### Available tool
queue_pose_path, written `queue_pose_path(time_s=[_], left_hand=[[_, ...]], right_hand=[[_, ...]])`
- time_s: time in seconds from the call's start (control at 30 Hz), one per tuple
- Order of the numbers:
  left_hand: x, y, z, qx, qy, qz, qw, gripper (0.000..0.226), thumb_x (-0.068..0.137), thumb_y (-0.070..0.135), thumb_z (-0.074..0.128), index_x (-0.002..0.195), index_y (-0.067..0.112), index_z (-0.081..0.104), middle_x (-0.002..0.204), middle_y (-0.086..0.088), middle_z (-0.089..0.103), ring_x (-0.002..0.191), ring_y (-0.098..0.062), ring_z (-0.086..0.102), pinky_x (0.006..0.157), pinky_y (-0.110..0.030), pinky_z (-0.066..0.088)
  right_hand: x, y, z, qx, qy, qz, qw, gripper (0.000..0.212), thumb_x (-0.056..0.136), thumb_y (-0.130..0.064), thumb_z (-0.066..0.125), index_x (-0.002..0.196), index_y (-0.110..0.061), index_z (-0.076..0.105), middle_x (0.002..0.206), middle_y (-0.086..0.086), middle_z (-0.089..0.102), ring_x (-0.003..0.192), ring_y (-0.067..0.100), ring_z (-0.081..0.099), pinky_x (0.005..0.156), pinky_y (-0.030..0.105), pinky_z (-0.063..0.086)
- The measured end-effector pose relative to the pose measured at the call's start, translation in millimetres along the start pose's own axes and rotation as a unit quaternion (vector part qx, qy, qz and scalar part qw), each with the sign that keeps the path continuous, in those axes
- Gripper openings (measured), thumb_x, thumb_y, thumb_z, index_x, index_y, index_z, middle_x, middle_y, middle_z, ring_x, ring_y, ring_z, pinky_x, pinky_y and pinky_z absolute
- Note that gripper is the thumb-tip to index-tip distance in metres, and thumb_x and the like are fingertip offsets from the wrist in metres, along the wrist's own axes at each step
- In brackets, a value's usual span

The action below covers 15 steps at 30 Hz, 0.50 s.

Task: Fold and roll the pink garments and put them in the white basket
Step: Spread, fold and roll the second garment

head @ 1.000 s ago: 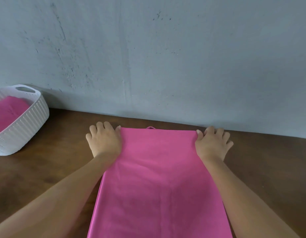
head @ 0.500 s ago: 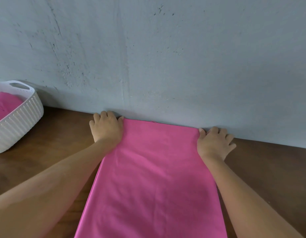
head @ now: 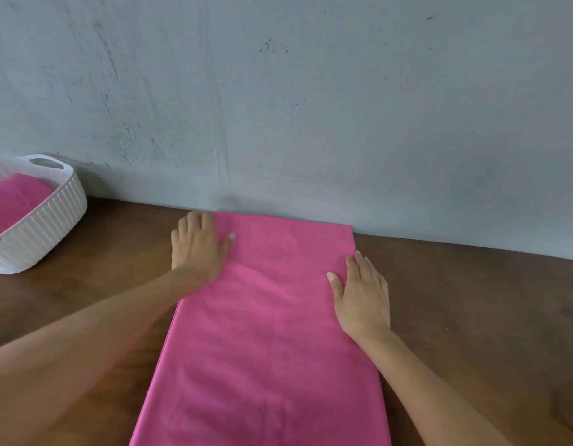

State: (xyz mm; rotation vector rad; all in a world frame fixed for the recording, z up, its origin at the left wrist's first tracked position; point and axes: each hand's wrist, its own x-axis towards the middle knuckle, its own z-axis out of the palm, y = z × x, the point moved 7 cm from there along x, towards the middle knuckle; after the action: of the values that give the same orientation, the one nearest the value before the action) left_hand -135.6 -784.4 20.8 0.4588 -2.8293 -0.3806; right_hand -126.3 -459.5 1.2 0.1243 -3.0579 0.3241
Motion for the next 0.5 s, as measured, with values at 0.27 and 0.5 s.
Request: queue_pose_path(time_s=[0.27, 0.5], left_hand=[[-119.7, 62.6, 10.2, -0.019, -0.131, 0.207, 0.969, 0.083, 0.091, 0.071, 0.018, 0.156, 0.022, 0.034, 0.164, -0.001, 0.028, 0.153, -0.022, 0.019, 0.121, -0.043, 0.022], [-146.3, 72.7, 22.2, 0.037, -0.166, 0.246, 0.954, 0.084, 0.089, 0.075, -0.011, 0.162, 0.034, 0.001, 0.170, 0.007, -0.007, 0.156, -0.016, -0.010, 0.128, -0.042, 0.004]], right_hand=[[-46.9, 1.3, -3.9, -0.009, -0.074, -0.021, 0.997, 0.078, 0.100, -0.063, 0.012, 0.161, -0.014, 0.009, 0.170, -0.002, 0.003, 0.156, 0.017, 0.000, 0.126, 0.040, 0.006], [-96.8, 1.3, -2.8, 0.001, -0.105, -0.012, 0.994, 0.076, 0.101, -0.063, 0.007, 0.161, -0.018, -0.004, 0.169, -0.005, -0.011, 0.155, 0.016, -0.010, 0.126, 0.041, -0.003]])
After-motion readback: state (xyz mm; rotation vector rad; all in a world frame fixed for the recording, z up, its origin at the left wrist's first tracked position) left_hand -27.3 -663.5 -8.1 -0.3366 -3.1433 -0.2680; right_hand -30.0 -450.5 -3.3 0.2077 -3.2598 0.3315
